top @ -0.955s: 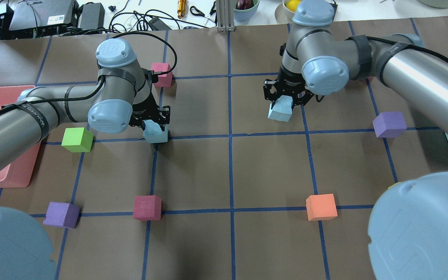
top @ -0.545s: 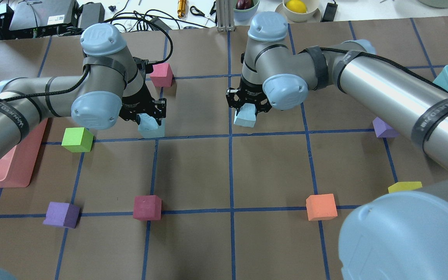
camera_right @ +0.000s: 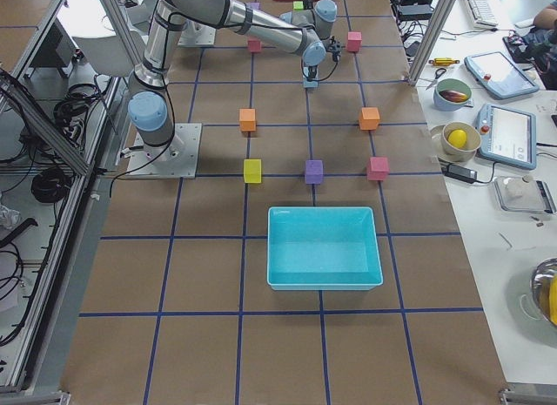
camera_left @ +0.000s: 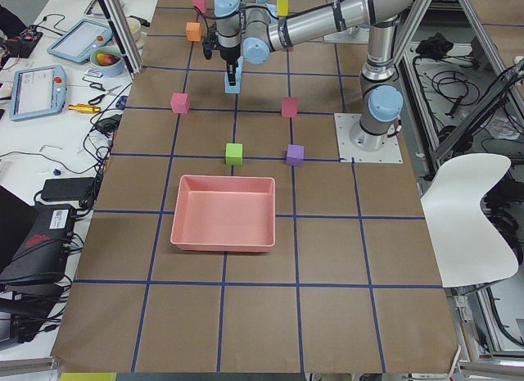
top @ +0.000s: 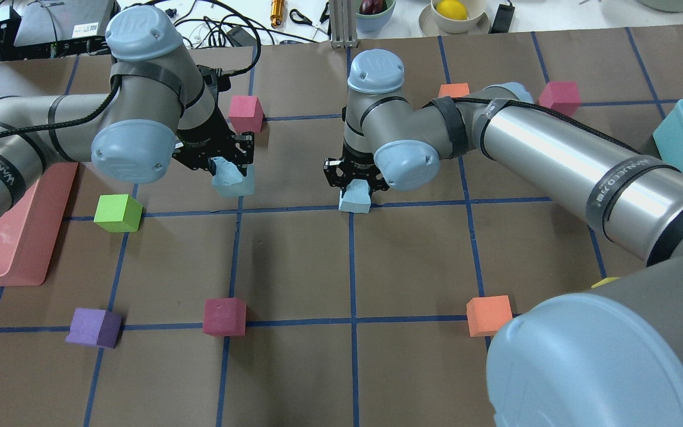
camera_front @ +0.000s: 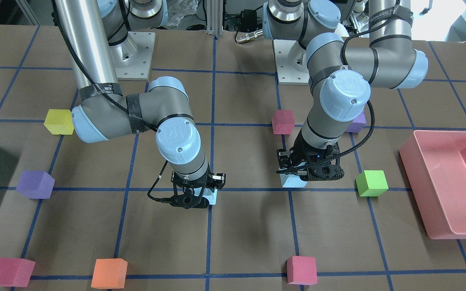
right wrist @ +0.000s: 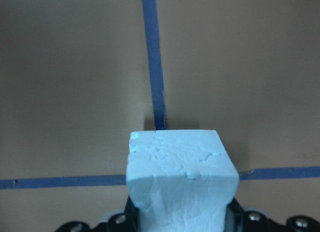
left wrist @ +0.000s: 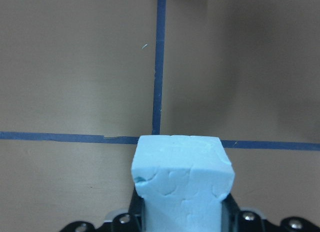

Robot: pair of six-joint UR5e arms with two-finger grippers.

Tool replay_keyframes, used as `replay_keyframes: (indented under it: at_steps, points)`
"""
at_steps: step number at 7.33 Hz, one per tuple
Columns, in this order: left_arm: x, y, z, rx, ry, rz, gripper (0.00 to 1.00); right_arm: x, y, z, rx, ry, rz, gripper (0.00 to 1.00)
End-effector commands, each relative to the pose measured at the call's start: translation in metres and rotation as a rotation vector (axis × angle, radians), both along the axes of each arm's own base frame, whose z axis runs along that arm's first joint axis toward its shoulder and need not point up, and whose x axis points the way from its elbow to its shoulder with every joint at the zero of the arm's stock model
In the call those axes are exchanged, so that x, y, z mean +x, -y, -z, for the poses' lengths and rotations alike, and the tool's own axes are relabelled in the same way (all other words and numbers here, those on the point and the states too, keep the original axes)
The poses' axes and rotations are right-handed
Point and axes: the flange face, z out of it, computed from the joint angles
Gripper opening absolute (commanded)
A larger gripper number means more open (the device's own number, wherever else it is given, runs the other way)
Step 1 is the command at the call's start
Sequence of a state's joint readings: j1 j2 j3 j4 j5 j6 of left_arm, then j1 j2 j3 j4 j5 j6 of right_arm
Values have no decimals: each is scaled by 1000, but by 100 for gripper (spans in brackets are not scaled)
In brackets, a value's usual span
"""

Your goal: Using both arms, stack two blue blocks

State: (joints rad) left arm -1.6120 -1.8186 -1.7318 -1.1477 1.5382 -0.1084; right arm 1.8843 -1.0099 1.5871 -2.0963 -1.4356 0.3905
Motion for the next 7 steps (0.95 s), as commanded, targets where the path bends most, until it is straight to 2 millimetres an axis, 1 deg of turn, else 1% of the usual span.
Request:
replay_keyframes:
  at_steps: [1, 2, 3, 4, 5, 6, 7]
  points:
    - [-3, 2, -10, -8, -9, -3, 0, 2, 1, 1, 0, -2, 0, 100]
    - [-5, 1, -11, -9, -15, -3, 0, 1, 6, -9, -18, 2, 3, 100]
    - [-9, 2, -5, 1, -18, -8, 0, -9, 17, -28, -39, -4, 19, 100]
    - [-15, 3, -7, -9, -21, -8, 0, -36, 28, -68, -42, -5, 39, 100]
    - [-39, 1, -16, -29, -23, 6, 0, -89, 39, -101, -31, -4, 46, 100]
    - [-74, 3, -26, -43, -52, -4, 0, -128, 29, -146, -46, -1, 10, 100]
    - [-103, 10, -17, -39, -56, -30, 0, -162, 17, -178, -35, 0, 43, 100]
